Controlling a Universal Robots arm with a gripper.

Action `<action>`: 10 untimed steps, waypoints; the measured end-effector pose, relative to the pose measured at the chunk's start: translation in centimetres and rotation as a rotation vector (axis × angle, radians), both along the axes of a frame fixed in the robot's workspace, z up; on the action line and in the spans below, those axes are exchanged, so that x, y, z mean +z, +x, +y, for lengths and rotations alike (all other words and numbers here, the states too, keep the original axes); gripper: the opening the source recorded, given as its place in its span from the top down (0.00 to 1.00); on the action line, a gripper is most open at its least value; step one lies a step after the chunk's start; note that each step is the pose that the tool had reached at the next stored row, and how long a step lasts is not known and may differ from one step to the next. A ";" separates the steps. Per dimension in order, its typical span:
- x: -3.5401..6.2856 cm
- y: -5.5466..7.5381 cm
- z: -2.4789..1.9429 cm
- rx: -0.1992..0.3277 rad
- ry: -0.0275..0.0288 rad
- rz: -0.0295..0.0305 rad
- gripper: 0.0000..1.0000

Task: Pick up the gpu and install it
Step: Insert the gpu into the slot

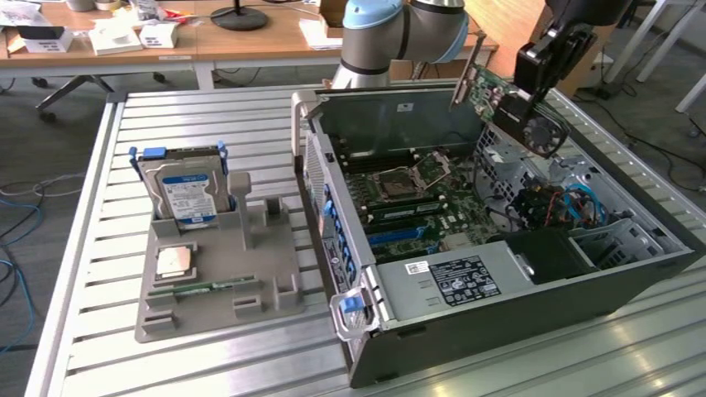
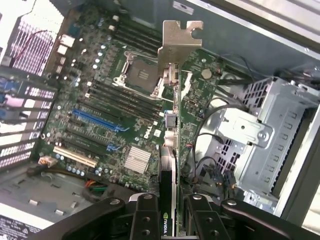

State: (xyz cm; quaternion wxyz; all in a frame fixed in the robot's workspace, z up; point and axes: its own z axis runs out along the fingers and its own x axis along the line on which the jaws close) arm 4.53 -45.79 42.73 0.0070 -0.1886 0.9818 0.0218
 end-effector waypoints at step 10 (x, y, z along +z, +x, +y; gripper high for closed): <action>-0.04 0.0 0.00 0.183 -0.0020 0.0000 0.74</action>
